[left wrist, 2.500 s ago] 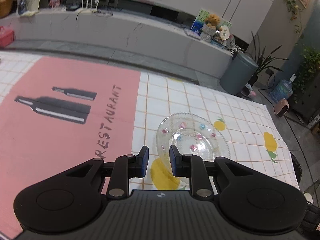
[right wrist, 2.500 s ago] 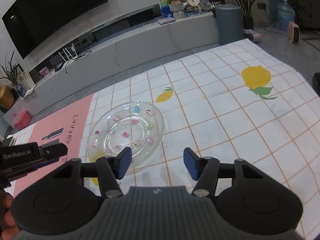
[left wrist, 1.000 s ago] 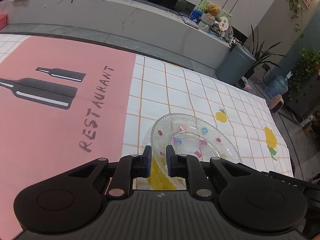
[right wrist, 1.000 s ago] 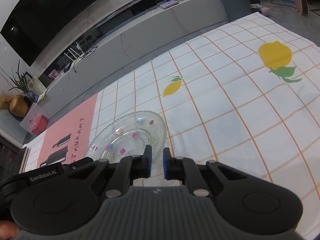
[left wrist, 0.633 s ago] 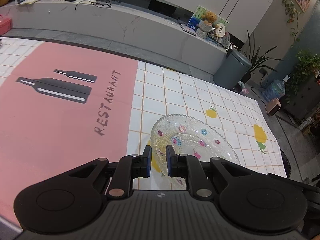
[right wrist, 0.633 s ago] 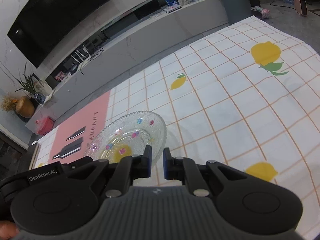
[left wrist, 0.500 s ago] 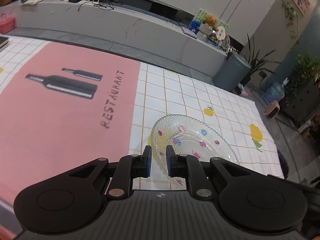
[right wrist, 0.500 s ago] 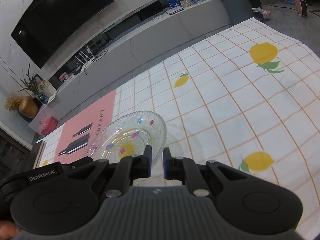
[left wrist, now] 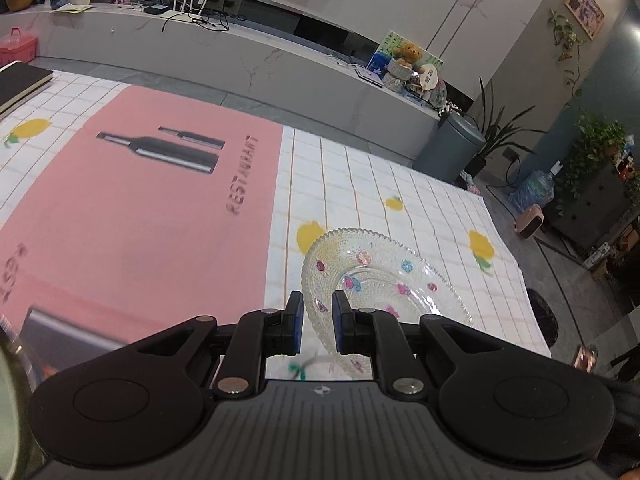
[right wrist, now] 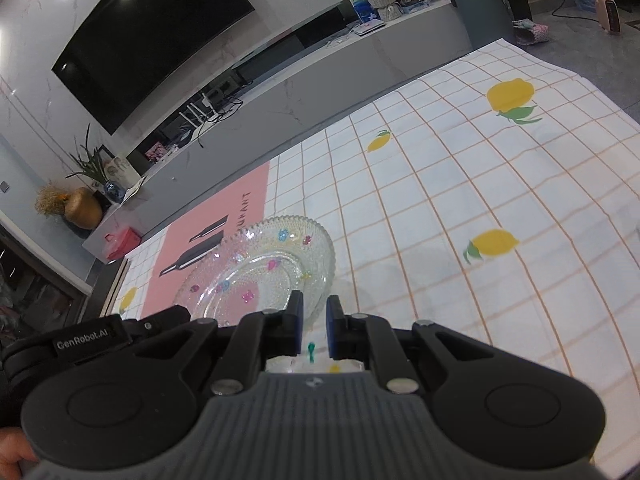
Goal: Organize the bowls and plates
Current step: 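Lift the stacked plates with both grippers and carry them toward the bowl stack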
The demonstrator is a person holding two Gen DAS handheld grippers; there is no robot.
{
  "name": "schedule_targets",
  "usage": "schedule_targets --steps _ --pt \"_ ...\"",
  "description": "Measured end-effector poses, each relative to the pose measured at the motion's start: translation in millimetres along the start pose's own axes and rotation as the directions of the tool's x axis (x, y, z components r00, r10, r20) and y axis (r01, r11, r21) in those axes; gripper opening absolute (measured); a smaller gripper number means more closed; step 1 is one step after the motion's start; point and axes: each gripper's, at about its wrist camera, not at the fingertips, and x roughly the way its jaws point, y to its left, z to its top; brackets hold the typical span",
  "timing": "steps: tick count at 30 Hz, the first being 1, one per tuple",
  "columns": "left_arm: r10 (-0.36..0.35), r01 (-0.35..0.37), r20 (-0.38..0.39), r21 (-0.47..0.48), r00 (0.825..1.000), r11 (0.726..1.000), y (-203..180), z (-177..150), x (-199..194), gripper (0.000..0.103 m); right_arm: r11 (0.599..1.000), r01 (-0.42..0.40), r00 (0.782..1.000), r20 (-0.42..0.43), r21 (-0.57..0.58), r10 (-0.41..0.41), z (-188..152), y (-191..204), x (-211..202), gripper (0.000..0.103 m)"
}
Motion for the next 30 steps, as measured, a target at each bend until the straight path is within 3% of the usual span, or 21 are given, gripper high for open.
schedule_targets --steps 13,30 --pt "-0.001 -0.001 -0.069 -0.034 0.998 0.999 20 -48 -12 0.016 1.000 0.029 0.997 -0.074 0.004 -0.028 -46 -7 -12 0.009" --pt "0.020 -0.017 -0.091 0.035 0.996 0.999 18 -68 -4 0.015 0.994 0.103 0.988 -0.116 -0.035 -0.106 -60 -15 1 0.010"
